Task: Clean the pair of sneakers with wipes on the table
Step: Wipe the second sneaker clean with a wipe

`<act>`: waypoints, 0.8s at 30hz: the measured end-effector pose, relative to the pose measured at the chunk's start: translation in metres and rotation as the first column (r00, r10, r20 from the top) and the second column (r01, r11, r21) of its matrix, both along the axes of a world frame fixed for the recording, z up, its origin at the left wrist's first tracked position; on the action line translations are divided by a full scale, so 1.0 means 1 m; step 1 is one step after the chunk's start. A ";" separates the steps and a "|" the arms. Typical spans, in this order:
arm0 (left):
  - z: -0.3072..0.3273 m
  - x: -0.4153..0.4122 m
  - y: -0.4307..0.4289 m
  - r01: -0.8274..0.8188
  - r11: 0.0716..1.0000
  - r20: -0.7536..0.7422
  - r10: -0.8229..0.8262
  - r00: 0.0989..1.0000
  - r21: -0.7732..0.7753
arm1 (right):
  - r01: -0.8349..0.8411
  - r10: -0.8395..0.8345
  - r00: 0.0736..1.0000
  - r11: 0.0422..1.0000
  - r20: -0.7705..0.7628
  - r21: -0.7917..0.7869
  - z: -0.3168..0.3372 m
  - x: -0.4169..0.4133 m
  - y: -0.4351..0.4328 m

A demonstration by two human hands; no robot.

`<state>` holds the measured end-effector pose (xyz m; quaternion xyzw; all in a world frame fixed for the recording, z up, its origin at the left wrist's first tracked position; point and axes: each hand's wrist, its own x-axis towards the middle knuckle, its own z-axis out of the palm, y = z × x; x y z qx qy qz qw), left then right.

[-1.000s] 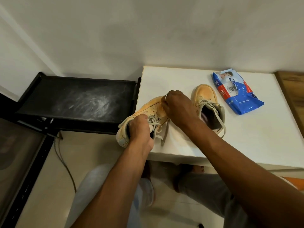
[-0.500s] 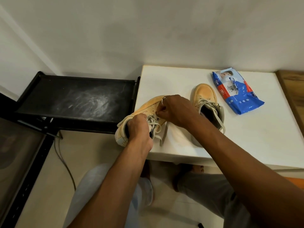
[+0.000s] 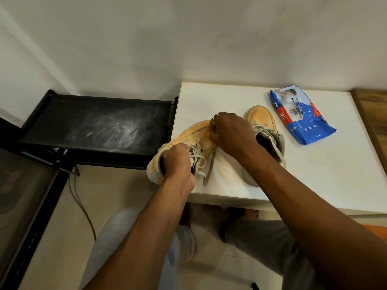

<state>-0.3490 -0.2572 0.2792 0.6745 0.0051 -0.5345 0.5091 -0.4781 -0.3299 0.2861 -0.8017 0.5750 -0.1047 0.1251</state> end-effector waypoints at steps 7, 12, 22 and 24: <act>-0.001 0.000 0.001 0.001 1.000 -0.012 -0.001 1.000 0.004 | -0.063 0.045 0.994 0.980 0.099 0.188 0.003 0.009 0.007; -0.005 -0.002 -0.001 0.047 0.999 0.012 -0.046 0.999 -0.014 | 0.087 -0.087 0.996 0.996 0.038 -0.016 0.001 0.005 0.000; -0.012 -0.002 -0.002 0.259 0.966 0.146 -0.257 0.955 0.011 | -0.127 0.040 0.924 0.970 0.380 0.208 0.018 0.017 0.012; -0.013 -0.003 -0.003 0.290 0.957 0.162 -0.289 0.944 0.015 | -0.150 0.041 0.905 0.962 0.424 0.227 0.017 0.020 0.018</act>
